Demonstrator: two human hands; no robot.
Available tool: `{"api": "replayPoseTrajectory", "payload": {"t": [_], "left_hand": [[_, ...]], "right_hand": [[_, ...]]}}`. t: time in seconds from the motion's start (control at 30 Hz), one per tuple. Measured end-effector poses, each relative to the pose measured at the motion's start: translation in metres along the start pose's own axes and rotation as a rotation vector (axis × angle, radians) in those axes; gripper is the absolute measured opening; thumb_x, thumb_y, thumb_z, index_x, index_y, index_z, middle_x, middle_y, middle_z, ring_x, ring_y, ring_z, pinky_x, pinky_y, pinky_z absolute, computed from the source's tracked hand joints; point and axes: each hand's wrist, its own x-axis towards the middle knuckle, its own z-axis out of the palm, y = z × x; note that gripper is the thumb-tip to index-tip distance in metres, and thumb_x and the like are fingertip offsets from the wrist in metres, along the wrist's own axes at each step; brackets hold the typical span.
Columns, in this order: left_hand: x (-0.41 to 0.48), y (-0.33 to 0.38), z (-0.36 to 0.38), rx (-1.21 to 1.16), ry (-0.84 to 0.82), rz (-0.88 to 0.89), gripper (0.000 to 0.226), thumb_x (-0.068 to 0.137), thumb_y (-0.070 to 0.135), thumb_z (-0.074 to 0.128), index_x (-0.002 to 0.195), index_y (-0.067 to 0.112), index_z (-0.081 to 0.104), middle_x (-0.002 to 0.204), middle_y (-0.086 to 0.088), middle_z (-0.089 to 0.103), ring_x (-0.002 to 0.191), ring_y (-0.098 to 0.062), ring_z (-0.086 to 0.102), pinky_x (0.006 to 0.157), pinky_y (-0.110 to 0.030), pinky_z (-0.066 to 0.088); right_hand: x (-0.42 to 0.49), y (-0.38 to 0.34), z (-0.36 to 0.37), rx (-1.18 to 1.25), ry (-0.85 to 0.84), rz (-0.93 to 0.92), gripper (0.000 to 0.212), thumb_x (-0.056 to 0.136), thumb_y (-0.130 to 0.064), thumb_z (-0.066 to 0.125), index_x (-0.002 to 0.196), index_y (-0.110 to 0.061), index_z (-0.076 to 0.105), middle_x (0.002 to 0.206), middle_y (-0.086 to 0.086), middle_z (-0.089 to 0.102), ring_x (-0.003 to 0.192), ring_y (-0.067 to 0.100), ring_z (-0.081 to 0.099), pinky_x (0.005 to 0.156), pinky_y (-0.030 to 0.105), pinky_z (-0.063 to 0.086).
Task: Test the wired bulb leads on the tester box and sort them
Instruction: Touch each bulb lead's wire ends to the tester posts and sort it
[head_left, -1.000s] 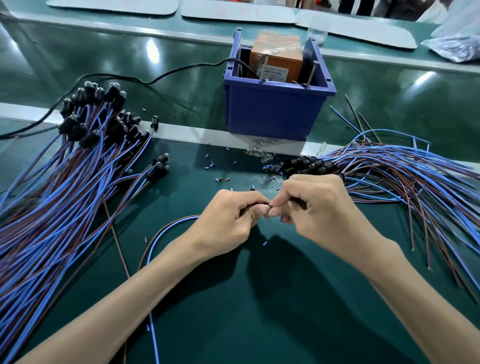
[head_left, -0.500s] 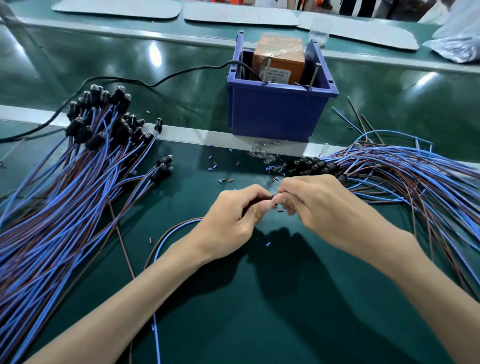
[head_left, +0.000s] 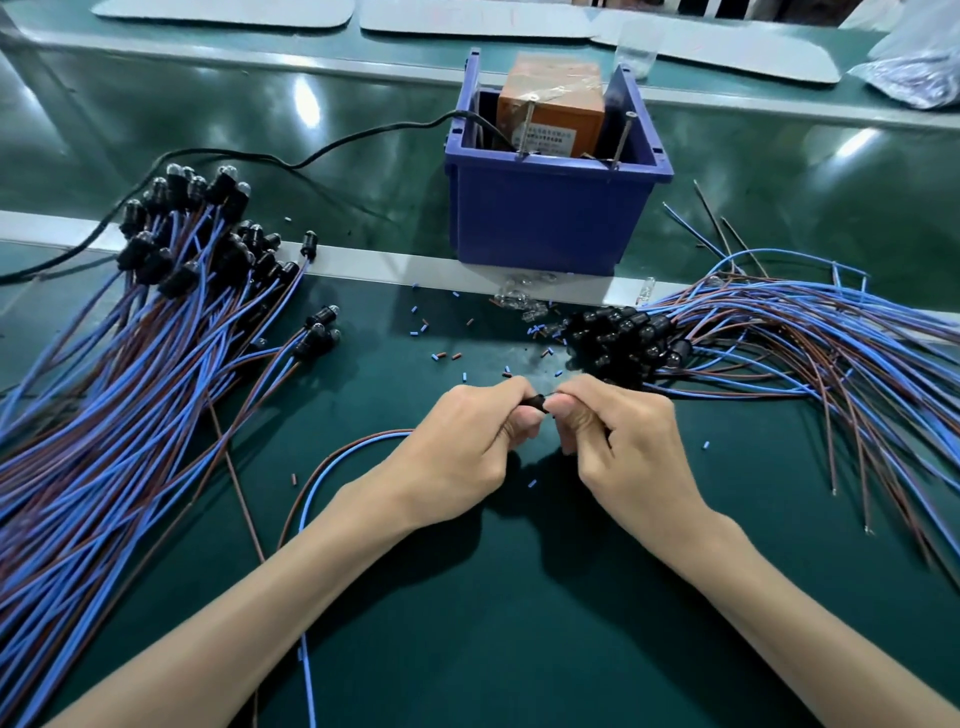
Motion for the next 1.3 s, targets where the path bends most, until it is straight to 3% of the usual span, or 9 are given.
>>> {"api": "replayPoseTrajectory", "payload": {"t": [0.13,0.47,0.6,0.67,0.77,0.87,1.0,1.2,1.3], "left_hand": [[-0.001,-0.002,0.001,0.025,-0.013,0.007,0.029,0.094,0.022,0.036,0.069,0.035,0.029,0.051,0.015,0.035,0.048,-0.004,0.037,0.052,-0.016,0.025],[-0.001,0.000,0.000,-0.151,0.070,0.015,0.018,0.093,0.025,0.047,0.079,0.037,0.044,0.050,0.015,0.046,0.046,-0.004,0.037,0.052,-0.011,0.029],[-0.001,-0.001,-0.001,-0.167,0.091,-0.017,0.010,0.089,0.029,0.056,0.088,0.020,0.061,0.052,0.017,0.051,0.048,-0.003,0.039,0.052,-0.011,0.031],[-0.002,-0.002,-0.001,-0.194,0.091,-0.033,0.012,0.085,0.029,0.060,0.092,0.020,0.064,0.063,0.014,0.063,0.054,-0.007,0.050,0.057,-0.019,0.043],[-0.003,0.000,-0.002,-0.206,0.090,-0.060,0.016,0.081,0.029,0.065,0.096,0.023,0.064,0.072,-0.006,0.068,0.062,-0.028,0.059,0.065,-0.036,0.051],[-0.003,0.000,-0.003,-0.191,0.099,-0.026,0.008,0.085,0.025,0.062,0.091,0.030,0.061,0.057,0.010,0.056,0.050,-0.010,0.050,0.053,-0.022,0.043],[-0.002,0.000,-0.002,-0.179,0.177,-0.017,0.012,0.083,0.023,0.066,0.086,0.032,0.059,0.054,0.007,0.057,0.049,-0.018,0.053,0.054,-0.030,0.046],[-0.001,-0.003,0.000,-0.179,0.251,-0.054,0.012,0.078,0.023,0.075,0.087,0.020,0.068,0.056,0.003,0.065,0.049,-0.016,0.057,0.054,-0.023,0.047],[-0.001,-0.004,0.000,-0.132,0.220,-0.050,0.014,0.082,0.024,0.072,0.090,0.013,0.070,0.058,0.007,0.065,0.048,0.000,0.051,0.055,-0.011,0.041]], "right_hand": [[-0.002,0.001,0.003,0.012,0.026,-0.023,0.024,0.088,0.002,0.055,0.065,0.004,0.056,0.059,0.000,0.047,0.056,0.014,0.036,0.058,0.010,0.029],[0.001,0.007,-0.007,-0.068,0.021,-0.101,0.021,0.095,-0.007,0.049,0.082,0.005,0.061,0.075,0.008,0.052,0.062,0.021,0.040,0.056,0.025,0.036],[0.001,0.009,-0.008,-0.070,0.013,-0.111,0.025,0.096,-0.010,0.047,0.082,0.005,0.061,0.074,0.009,0.052,0.061,0.021,0.040,0.053,0.031,0.036],[0.000,0.011,-0.008,-0.063,-0.001,-0.100,0.021,0.095,-0.006,0.049,0.083,0.006,0.061,0.074,0.010,0.053,0.061,0.022,0.041,0.055,0.032,0.037],[0.000,0.013,-0.008,-0.043,-0.008,-0.081,0.018,0.093,-0.004,0.049,0.083,0.007,0.061,0.075,0.010,0.053,0.062,0.021,0.042,0.057,0.028,0.037],[0.000,0.014,-0.008,-0.035,-0.016,-0.071,0.018,0.093,-0.004,0.049,0.083,0.006,0.060,0.075,0.008,0.053,0.064,0.018,0.041,0.061,0.020,0.035],[0.000,0.015,-0.009,-0.029,-0.019,-0.060,0.014,0.093,-0.003,0.049,0.086,0.004,0.059,0.077,0.008,0.054,0.062,0.016,0.041,0.060,0.017,0.034],[0.000,0.017,-0.009,-0.011,-0.029,-0.036,0.011,0.092,-0.002,0.050,0.090,0.004,0.060,0.078,0.001,0.053,0.059,0.010,0.044,0.061,0.011,0.035],[0.001,0.018,-0.010,-0.021,-0.012,-0.042,0.010,0.091,0.000,0.052,0.088,0.004,0.061,0.076,-0.001,0.053,0.060,0.005,0.042,0.063,0.007,0.034]]}}
